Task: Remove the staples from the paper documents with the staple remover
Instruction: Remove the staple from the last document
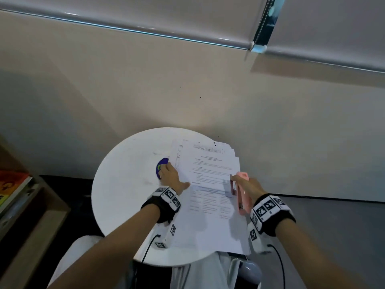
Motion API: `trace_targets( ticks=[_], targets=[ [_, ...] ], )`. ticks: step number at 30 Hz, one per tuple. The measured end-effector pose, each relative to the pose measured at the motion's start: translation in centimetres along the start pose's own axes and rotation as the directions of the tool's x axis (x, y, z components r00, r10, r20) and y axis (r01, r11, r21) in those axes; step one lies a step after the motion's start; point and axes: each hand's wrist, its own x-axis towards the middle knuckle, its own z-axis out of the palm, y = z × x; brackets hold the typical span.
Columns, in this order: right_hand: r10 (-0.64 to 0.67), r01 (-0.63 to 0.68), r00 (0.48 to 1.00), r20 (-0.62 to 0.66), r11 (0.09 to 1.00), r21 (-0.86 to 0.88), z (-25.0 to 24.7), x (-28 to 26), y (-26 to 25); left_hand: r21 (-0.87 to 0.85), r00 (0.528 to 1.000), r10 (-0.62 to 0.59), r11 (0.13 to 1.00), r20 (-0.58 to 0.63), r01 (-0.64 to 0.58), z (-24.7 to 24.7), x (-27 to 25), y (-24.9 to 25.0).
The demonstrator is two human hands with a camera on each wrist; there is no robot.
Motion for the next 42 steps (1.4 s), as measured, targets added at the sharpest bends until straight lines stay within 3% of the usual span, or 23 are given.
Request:
trace_targets(
  ticks=[1, 4, 8, 11, 13, 17, 20, 25, 30, 33, 36, 39, 42],
  targets=[
    [0.008, -0.008, 1.0, -0.003, 1.0, -0.023, 0.4, 0.3, 0.4, 0.107, 1.0, -0.011, 0.994, -0.019, 0.012, 0.4, -0.3, 0.1],
    [-0.003, -0.002, 0.996, -0.094, 0.998, -0.06, 1.7, 1.5, 1.8, 0.198, 1.0, -0.004, 0.98, -0.026, 0.009, 0.9, -0.9, 1.0],
    [-0.052, 0.034, 0.988, -0.144, 0.991, -0.126, 3.9, 2.0, 2.3, 0.171, 0.995, -0.098, 0.981, 0.022, 0.093, 0.3, -0.7, 1.9],
    [-0.013, -0.027, 0.994, -0.11, 0.935, -0.355, 5.1, 0.4, 1.0, 0.136, 0.987, -0.116, 0.986, 0.115, 0.1, -0.2, -0.3, 1.4],
    [0.009, -0.065, 0.991, -0.136, 0.91, -0.409, 5.2, 0.5, 0.6, 0.189, 0.984, -0.121, 0.977, 0.13, 0.095, -0.5, -0.4, 1.0],
    [0.01, -0.073, 0.985, -0.169, 0.928, -0.365, 5.2, 0.8, 0.5, 0.255, 0.993, -0.109, 0.962, 0.036, 0.096, -0.5, -0.7, 0.5],
    [0.021, -0.068, 0.989, -0.145, 0.943, -0.326, 5.4, 1.6, 1.1, 0.273, 0.992, -0.118, 0.957, 0.055, 0.099, -0.4, -0.9, 0.7],
    [0.02, -0.059, 0.986, -0.164, 0.97, -0.237, 4.3, 9.7, 5.2, 0.189, 0.983, -0.181, 0.967, 0.044, 0.169, -1.3, 0.5, 0.7],
    [-0.012, -0.031, 0.988, -0.155, 0.961, -0.274, 4.2, 8.4, 5.0, 0.173, 0.987, -0.159, 0.972, -0.011, 0.159, -0.6, 0.1, 0.5],
    [-0.019, -0.01, 0.993, -0.121, 0.972, -0.233, 3.7, 10.0, 5.8, 0.05, 0.995, -0.095, 0.994, 0.042, 0.092, -0.1, 0.6, 0.3],
    [0.003, -0.013, 0.996, -0.09, 0.994, -0.11, 4.1, 4.1, 2.8, -0.057, 0.997, -0.043, 0.997, 0.057, 0.046, -0.4, 1.0, -0.1],
    [0.015, -0.014, 0.999, 0.029, 1.0, -0.018, 5.6, 0.6, 1.4, 0.016, 0.998, -0.004, 1.0, 0.063, 0.003, -1.7, 1.0, -1.5],
    [-0.02, 0.025, 0.995, 0.1, 0.998, -0.052, 9.2, 0.0, 1.4, 0.068, 0.994, -0.101, 0.993, 0.043, 0.098, -5.0, 1.3, -3.9]
  ],
)
